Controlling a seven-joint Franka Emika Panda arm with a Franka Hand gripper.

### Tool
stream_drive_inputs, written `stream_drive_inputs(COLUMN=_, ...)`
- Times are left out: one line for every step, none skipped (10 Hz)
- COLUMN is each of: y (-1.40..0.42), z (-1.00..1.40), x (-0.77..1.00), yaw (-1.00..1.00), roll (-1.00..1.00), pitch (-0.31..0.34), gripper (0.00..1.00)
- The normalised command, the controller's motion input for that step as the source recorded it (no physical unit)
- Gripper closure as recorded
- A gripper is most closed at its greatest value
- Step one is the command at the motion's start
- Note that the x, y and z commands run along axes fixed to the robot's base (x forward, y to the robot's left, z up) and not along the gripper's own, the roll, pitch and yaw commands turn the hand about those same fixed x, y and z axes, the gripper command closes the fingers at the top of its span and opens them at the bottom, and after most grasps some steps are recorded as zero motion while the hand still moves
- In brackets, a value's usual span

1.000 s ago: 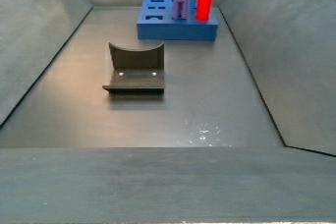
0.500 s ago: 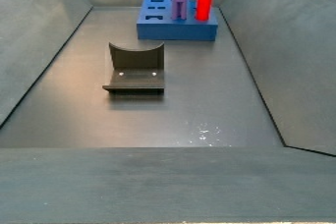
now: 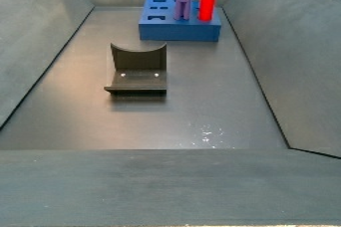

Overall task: Pick up the 3 prong object. Move up. Move to above the board. Insert the 3 prong object.
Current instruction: Insert the 3 prong object.

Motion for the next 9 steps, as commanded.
stream_drive_inputs(y=-0.08, z=-0.23, x=0.00, yaw=-0.07, roll=0.06, pitch=-0.010, gripper=1.00)
stream_drive_inputs(y=-0.19, z=-0.63, x=0.00, yaw=-0.14, roll=0.19, pitch=-0.013, gripper=1.00)
stream_drive_inputs(y=-0.14, z=-0.58, x=-0.04, yaw=-0.15, roll=0.23, pitch=-0.037, gripper=1.00)
stream_drive_inputs(y=-0.20, z=-0.64, x=0.00, yaw=-0.15, roll=0.18, pitch=-0.069, gripper=1.00)
stream_drive_inputs(y=-0.18, z=-0.75, x=-0.02, yaw=0.00, roll=0.20, pitch=-0.124, gripper=1.00)
stream_drive_inputs(y=0.00, z=0.00, x=0.00, yaw=0.00, roll=0.01, pitch=0.000, gripper=1.00)
stream_drive_inputs(y=0.00, z=-0.08, x=0.00, yaw=0.00, roll=0.00, pitch=0.000, gripper=1.00)
stream_drive_inputs(y=0.04, z=-0.08, x=0.34, yaw=0.09, roll=0.00, pitch=0.030, gripper=1.00)
stream_drive_inputs(y=0.02, z=-0.10, x=0.11, yaw=0.00, roll=0.00, pitch=0.000, gripper=1.00)
